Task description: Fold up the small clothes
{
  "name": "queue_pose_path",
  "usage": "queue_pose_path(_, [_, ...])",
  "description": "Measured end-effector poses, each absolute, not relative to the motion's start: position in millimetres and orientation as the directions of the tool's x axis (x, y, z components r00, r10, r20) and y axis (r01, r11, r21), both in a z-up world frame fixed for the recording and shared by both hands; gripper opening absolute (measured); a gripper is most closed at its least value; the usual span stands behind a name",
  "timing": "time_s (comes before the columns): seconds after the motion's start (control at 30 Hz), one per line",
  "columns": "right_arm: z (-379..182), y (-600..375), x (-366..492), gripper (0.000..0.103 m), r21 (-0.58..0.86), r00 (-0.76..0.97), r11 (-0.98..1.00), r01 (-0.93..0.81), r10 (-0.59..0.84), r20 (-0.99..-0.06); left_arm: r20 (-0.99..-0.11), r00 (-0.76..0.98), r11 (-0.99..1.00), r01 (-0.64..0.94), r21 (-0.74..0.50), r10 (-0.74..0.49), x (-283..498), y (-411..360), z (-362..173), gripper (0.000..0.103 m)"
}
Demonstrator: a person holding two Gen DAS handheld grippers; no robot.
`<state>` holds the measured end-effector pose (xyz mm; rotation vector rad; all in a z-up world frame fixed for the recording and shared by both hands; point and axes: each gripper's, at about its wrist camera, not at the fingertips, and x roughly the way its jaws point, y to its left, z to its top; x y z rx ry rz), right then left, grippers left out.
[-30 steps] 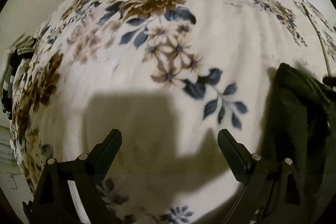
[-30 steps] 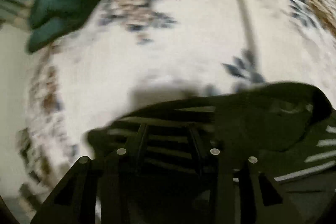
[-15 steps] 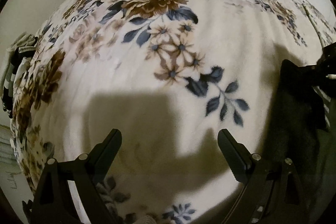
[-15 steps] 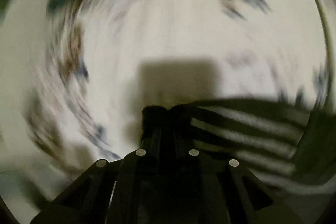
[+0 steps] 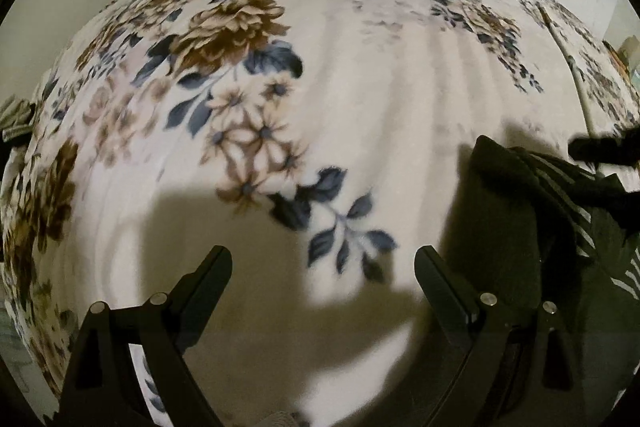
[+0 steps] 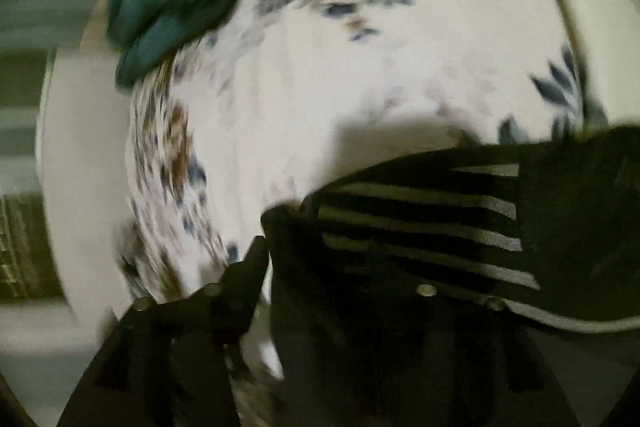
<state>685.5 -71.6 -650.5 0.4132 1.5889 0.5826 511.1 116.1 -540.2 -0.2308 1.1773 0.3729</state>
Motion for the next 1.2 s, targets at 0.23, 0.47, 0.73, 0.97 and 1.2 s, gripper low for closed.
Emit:
queue_pose_path(0.23, [-666.1,-48.8,667.8,0.006,0.467,-0.152,0.854,-0.23,0.443,-0.884,-0.936,0.311,0.912,-0.41,0.024,0.164,510.5,115.1,-547.7,0.093])
queue_pose_path(0.47, [-673.1,-107.3,694.0,0.006,0.528,-0.035,0.845,0.084,0.532,-0.846,-0.936,0.321,0.921,-0.388,0.01,0.145,510.8,108.8,-551.0,0.093])
queue_pose_path(0.73, [-630.3,-55.7,699.4,0.054,0.48,-0.053,0.842,-0.246,0.483,-0.874,-0.915,0.401,0.94,-0.298,-0.166,-0.034,511.5,96.4,-557.0,0.089])
queue_pose_path(0.97, [-635.2,7.8,706.6,0.054,0.391,-0.165,0.777,-0.494,0.358,-0.919,-0.872,0.453,0.94,-0.175,-0.293,-0.187,511.2,82.0,-563.2,0.003])
queue_pose_path(1.2, [-654.1,46.9,694.6,0.009,0.246,-0.13,0.704,-0.666,0.216,-0.968,-0.864,0.465,0.938,-0.17,-0.303,-0.194,503.7,79.2,-563.0,0.001])
